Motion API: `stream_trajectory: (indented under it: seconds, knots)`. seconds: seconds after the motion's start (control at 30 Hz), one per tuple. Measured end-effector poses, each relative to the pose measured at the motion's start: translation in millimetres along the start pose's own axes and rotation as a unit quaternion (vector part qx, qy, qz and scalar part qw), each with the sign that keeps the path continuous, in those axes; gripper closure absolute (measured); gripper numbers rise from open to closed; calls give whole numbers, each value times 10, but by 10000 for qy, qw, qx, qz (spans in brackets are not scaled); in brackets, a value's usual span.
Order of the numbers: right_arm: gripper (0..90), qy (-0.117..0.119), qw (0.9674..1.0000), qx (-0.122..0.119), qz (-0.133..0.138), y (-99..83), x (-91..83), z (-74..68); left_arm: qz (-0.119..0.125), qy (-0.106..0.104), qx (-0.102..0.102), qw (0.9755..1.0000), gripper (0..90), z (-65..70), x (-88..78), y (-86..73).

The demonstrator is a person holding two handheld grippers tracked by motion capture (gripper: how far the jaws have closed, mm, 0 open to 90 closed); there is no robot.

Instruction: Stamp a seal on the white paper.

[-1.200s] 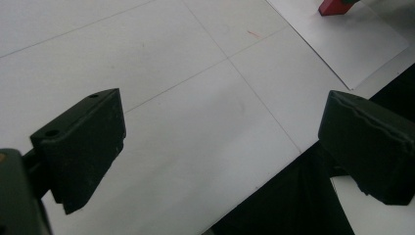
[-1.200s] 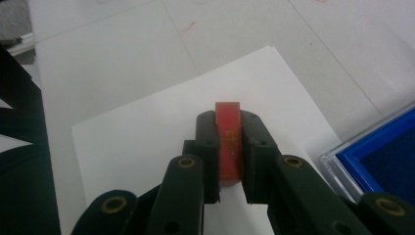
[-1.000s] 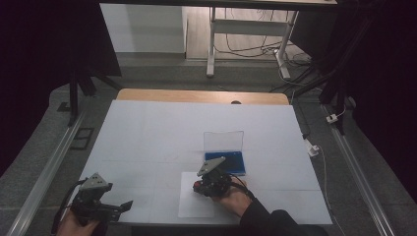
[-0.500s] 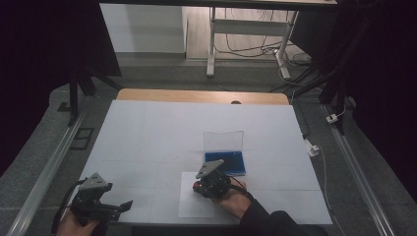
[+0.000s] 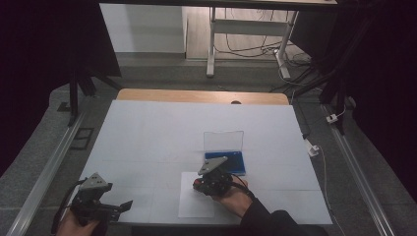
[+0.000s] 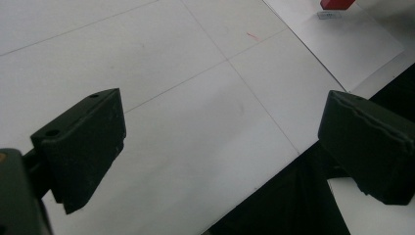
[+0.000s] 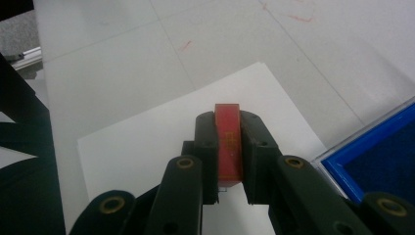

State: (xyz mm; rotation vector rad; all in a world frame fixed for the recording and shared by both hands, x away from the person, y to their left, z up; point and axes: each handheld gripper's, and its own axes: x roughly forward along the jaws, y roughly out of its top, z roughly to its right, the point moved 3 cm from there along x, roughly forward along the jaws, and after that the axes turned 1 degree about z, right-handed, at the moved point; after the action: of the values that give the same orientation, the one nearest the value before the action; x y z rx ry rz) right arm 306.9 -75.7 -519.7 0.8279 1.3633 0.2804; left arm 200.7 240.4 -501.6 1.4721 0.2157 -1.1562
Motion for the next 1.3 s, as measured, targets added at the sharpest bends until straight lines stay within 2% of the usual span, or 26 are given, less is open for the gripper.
stream_trajectory:
  seconds: [0.53, 1.3]
  knots:
    - [789, 26, 9998, 145, 157, 20, -143, 93, 3, -17, 19, 10000, 44, 2, -3, -1]
    - [789, -243, 9976, 509, 407, -9, -406, 344, 18, -22, 20, 10000, 45, 8, -6, 0]
